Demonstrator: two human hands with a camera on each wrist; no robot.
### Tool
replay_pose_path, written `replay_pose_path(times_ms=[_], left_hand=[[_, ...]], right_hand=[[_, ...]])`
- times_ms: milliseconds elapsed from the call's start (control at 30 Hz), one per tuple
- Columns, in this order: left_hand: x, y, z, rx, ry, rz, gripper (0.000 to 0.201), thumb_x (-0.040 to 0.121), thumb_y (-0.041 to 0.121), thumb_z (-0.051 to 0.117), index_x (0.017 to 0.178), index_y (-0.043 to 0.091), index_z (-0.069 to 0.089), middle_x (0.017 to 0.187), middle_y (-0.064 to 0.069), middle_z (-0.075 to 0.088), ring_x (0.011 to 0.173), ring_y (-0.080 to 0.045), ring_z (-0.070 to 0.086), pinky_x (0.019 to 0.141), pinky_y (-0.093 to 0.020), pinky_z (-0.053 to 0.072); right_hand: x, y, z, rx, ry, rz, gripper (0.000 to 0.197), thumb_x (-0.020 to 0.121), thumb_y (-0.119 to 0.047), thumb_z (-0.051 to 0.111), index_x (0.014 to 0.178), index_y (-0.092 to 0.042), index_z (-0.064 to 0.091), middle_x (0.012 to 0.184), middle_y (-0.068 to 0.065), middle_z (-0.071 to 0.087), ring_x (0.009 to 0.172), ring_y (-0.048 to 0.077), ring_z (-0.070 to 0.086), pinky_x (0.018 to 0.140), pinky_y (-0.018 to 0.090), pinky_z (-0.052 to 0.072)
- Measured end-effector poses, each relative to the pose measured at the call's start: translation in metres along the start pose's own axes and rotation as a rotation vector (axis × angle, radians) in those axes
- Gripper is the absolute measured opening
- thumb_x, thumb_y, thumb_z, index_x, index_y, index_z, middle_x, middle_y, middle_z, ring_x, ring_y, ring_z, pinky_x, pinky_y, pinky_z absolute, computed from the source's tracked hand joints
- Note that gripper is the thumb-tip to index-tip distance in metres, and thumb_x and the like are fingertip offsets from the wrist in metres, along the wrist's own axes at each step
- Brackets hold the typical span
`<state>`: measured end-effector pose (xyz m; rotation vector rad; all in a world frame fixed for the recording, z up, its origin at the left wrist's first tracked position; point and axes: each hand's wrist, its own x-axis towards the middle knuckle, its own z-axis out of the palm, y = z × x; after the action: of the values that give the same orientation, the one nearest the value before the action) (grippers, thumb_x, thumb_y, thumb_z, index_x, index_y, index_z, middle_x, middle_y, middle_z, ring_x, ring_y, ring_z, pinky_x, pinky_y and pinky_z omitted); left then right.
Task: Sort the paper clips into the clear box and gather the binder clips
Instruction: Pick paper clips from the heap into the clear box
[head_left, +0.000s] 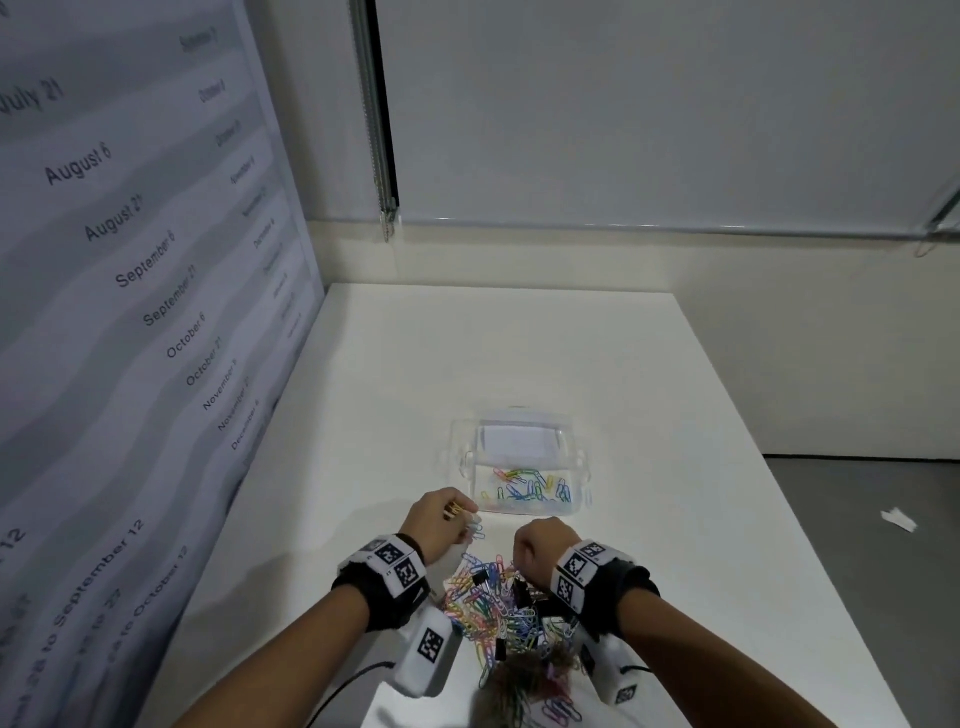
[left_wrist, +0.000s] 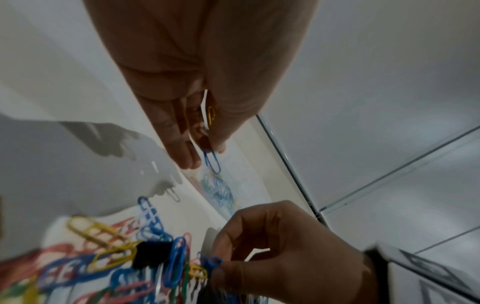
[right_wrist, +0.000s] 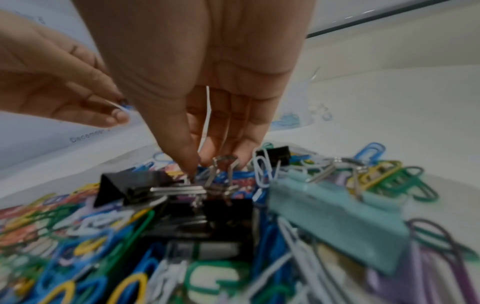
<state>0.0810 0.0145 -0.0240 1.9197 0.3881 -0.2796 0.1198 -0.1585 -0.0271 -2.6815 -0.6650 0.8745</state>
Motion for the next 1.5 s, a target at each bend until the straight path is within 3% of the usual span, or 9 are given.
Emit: replay_pose_path(times_ms=[200, 333, 467, 633, 700, 900, 1033, 1267, 1500], left_hand=[[0.023, 0.031, -0.001, 0.186, -0.01, 0.064, 0.012, 0.092, 0.007, 0.052, 0.089, 0.01, 0.063, 0.082, -0.008, 0.062, 0.072, -0.021, 0.061, 0.08, -0.034, 0.056], [0.041, 0.054, 0.001, 0.236, 0.029, 0.084, 0.014, 0.092, 0.011, 0.054, 0.096, 0.004, 0.064, 0.082, -0.01, 0.064, 0.067, -0.018, 0.06, 0.068, -0.027, 0.051], [0.049, 0.059, 0.008, 0.063, -0.011, 0.012, 0.02, 0.096, 0.004, 0.041, 0.097, -0.001, 0.061, 0.065, -0.003, 0.061, 0.048, -0.007, 0.059, 0.052, -0.02, 0.05], [0.049, 0.049, 0.011, 0.167, -0.125, 0.017, 0.032, 0.097, 0.001, 0.036, 0.116, -0.007, 0.06, 0.107, -0.017, 0.066, 0.091, -0.027, 0.065, 0.079, -0.029, 0.053], [0.04, 0.045, 0.008, 0.275, -0.103, 0.085, 0.029, 0.094, 0.004, 0.043, 0.113, 0.003, 0.066, 0.113, -0.005, 0.063, 0.108, -0.022, 0.06, 0.089, -0.023, 0.045], [0.005, 0.015, 0.011, 0.355, -0.222, 0.156, 0.022, 0.084, 0.004, 0.05, 0.093, 0.015, 0.067, 0.098, -0.004, 0.067, 0.08, -0.012, 0.055, 0.072, -0.02, 0.045], [-0.008, -0.008, 0.02, 0.66, -0.333, 0.155, 0.031, 0.08, 0.014, 0.063, 0.111, 0.012, 0.061, 0.105, -0.01, 0.055, 0.087, -0.019, 0.054, 0.083, -0.032, 0.046], [-0.014, -0.025, 0.034, 0.645, -0.213, 0.211, 0.026, 0.086, 0.016, 0.059, 0.111, 0.014, 0.059, 0.112, -0.008, 0.052, 0.103, -0.024, 0.055, 0.086, -0.027, 0.041], [-0.013, -0.027, 0.029, 0.453, -0.1, 0.197, 0.021, 0.085, 0.004, 0.059, 0.104, 0.012, 0.064, 0.086, 0.005, 0.052, 0.076, -0.012, 0.048, 0.073, -0.019, 0.039]], right_hand=[[-0.007, 0.014, -0.02, 0.182, 0.158, -0.005, 0.026, 0.083, -0.006, 0.048, 0.092, -0.008, 0.072, 0.102, 0.007, 0.072, 0.091, 0.021, 0.066, 0.076, 0.021, 0.048], [-0.003, 0.019, -0.041, 0.265, 0.234, 0.044, 0.019, 0.09, -0.015, 0.052, 0.091, -0.008, 0.07, 0.089, 0.008, 0.072, 0.059, 0.006, 0.055, 0.067, 0.021, 0.045], [0.005, 0.019, -0.059, 0.308, 0.287, 0.108, 0.024, 0.093, -0.024, 0.047, 0.078, -0.015, 0.064, 0.074, 0.0, 0.065, 0.053, 0.003, 0.05, 0.066, 0.024, 0.046], [0.005, 0.021, -0.051, 0.332, 0.254, 0.207, 0.034, 0.093, -0.034, 0.049, 0.062, -0.021, 0.053, 0.063, -0.004, 0.061, 0.051, 0.007, 0.05, 0.061, 0.023, 0.045], [-0.001, 0.019, -0.043, 0.265, 0.215, 0.183, 0.033, 0.09, -0.028, 0.054, 0.057, -0.026, 0.048, 0.073, 0.001, 0.064, 0.058, 0.011, 0.053, 0.065, 0.023, 0.044], [-0.015, 0.007, -0.011, 0.107, 0.01, 0.012, 0.006, 0.077, -0.02, 0.063, 0.08, -0.025, 0.064, 0.081, -0.008, 0.055, 0.079, 0.013, 0.053, 0.063, 0.017, 0.038], [-0.017, 0.01, 0.009, 0.052, 0.023, -0.047, 0.032, 0.075, -0.029, 0.067, 0.105, -0.019, 0.062, 0.093, -0.005, 0.044, 0.085, 0.011, 0.043, 0.075, 0.02, 0.034], [-0.026, 0.019, 0.026, 0.051, 0.004, -0.094, 0.078, 0.051, -0.076, 0.045, 0.105, -0.023, 0.06, 0.103, 0.002, 0.051, 0.092, 0.014, 0.041, 0.079, 0.023, 0.031], [-0.025, 0.027, 0.036, 0.045, 0.09, -0.067, 0.068, 0.052, -0.059, 0.036, 0.096, -0.017, 0.066, 0.099, 0.01, 0.059, 0.1, 0.027, 0.053, 0.078, 0.024, 0.031]])
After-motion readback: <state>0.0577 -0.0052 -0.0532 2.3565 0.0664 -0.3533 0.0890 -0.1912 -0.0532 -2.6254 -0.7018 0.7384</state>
